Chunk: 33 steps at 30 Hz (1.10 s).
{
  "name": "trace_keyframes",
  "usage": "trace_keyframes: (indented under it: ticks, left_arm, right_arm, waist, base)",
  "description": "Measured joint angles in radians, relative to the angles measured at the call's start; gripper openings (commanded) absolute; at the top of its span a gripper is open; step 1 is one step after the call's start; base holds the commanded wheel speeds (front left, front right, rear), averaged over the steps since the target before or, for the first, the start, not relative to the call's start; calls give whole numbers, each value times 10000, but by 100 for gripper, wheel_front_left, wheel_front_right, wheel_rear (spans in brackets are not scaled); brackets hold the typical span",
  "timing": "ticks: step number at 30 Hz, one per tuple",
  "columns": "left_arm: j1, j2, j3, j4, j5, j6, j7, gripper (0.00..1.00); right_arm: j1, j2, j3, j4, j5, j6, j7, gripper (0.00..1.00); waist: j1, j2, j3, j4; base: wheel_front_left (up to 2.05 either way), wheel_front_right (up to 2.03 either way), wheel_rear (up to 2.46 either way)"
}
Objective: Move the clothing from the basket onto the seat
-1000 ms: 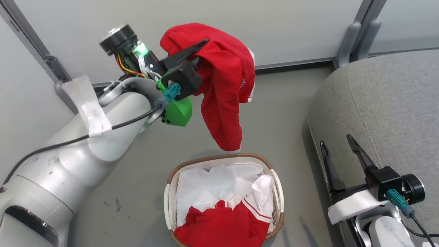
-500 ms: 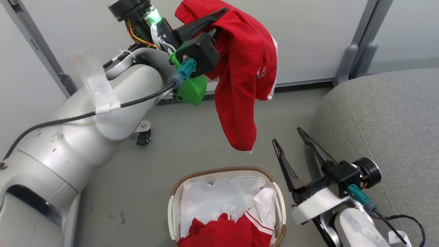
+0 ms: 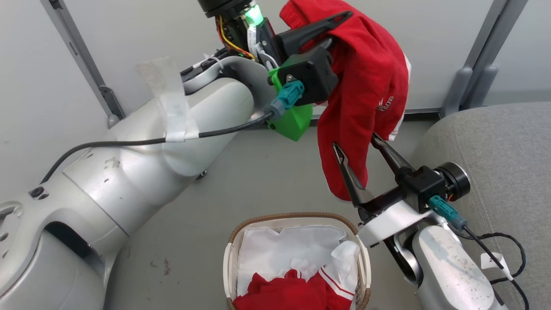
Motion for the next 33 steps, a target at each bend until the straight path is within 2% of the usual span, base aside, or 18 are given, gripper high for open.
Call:
trace_keyframes:
  ticks: [9, 10, 11, 12, 13, 14, 27, 32, 33]
  left_arm:
    - [-85, -38, -211, -679, -255, -13, 136, 0]
    - [-81, -10, -222, -731, -324, -17, 136, 0]
    - [-78, 25, -232, -752, -364, -17, 148, 0]
    - [-58, 73, -234, -763, -416, -17, 178, 0]
    - [-25, 128, -238, -773, -466, -17, 176, 0]
    - [6, 173, -242, -773, -479, -17, 180, 0]
    - [548, 447, -174, -629, -863, 161, 171, 0]
    - [1235, 456, 163, -545, -1471, 307, 90, 0]
    - [1473, 453, 278, -529, -1662, 341, 50, 16]
  right_arm:
    - [-668, -2, -146, 489, -90, 0, 0, 100]
    - [-719, 0, -155, 568, -92, 0, 0, 93]
    - [-747, 2, -163, 629, -92, 0, 0, 41]
    - [-769, 0, -174, 688, -92, 0, 0, 33]
    - [-790, -4, -178, 738, -92, 0, 0, 15]
    - [-813, -2, -176, 765, -92, 0, 0, 1]
    - [-880, -2, -207, 855, -79, 0, 0, 0]
    - [-877, -2, -272, 828, -31, 0, 0, 0]
    - [-874, -2, -318, 823, -13, 0, 0, 0]
  waist:
    - [0, 0, -59, 335]
    - [0, 0, -60, 359]
    - [0, 0, -62, 375]
    - [0, 0, -64, 389]
    - [0, 0, -65, 398]
    - [0, 0, -62, 402]
    - [0, 0, -38, 368]
    - [0, 0, -55, 362]
    - [0, 0, -56, 363]
  base:
    - [0, 0, 0]
    - [0, 0, 0]
    - [0, 0, 0]
    - [0, 0, 0]
    - [0, 0, 0]
    - [0, 0, 0]
    - [0, 0, 0]
    - [0, 0, 0]
    - [0, 0, 0]
